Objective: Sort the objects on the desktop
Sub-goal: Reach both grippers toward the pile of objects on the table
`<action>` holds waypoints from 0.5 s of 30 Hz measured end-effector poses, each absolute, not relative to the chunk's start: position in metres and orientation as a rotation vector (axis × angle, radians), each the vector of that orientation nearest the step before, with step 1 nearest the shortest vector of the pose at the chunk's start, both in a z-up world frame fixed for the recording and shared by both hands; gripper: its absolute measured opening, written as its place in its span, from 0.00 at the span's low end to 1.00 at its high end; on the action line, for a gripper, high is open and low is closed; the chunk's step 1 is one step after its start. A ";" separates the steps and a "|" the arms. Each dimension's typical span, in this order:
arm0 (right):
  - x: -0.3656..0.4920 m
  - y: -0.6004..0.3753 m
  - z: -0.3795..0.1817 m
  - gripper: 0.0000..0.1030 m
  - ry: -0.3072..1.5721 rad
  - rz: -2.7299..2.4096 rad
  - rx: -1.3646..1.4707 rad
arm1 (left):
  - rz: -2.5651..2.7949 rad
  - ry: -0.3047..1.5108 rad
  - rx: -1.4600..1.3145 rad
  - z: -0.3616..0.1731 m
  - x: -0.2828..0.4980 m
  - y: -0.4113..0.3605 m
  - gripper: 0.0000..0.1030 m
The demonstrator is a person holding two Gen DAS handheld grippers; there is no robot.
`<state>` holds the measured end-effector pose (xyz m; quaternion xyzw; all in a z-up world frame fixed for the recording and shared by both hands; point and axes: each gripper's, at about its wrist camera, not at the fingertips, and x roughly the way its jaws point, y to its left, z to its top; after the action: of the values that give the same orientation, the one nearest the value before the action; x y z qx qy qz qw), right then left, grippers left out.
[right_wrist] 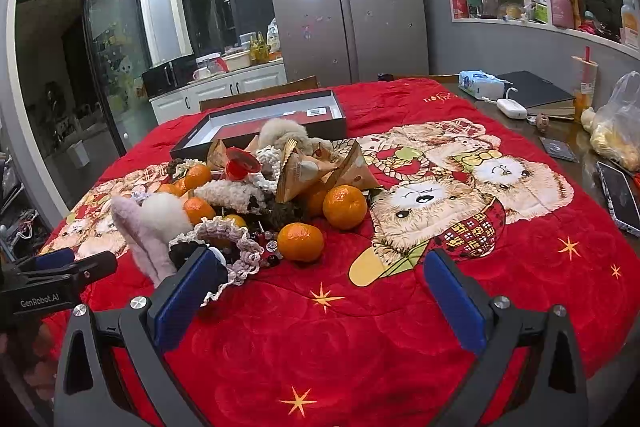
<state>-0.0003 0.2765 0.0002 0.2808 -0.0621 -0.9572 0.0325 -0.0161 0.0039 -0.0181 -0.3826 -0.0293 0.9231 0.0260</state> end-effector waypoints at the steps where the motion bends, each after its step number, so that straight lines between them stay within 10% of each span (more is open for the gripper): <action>1: -0.001 0.276 0.000 1.00 -0.188 -2.945 0.867 | 2.855 -0.091 -1.185 -0.018 -0.016 0.004 1.00; 15: 0.001 0.275 -0.001 1.00 -0.175 -2.943 0.868 | 2.853 -0.097 -1.201 -0.019 -0.016 0.002 1.00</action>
<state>0.0007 0.2749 -0.0013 0.2822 -0.0571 -0.9570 0.0344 -0.0156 0.0020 -0.0190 -0.3876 -0.0314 0.9210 0.0225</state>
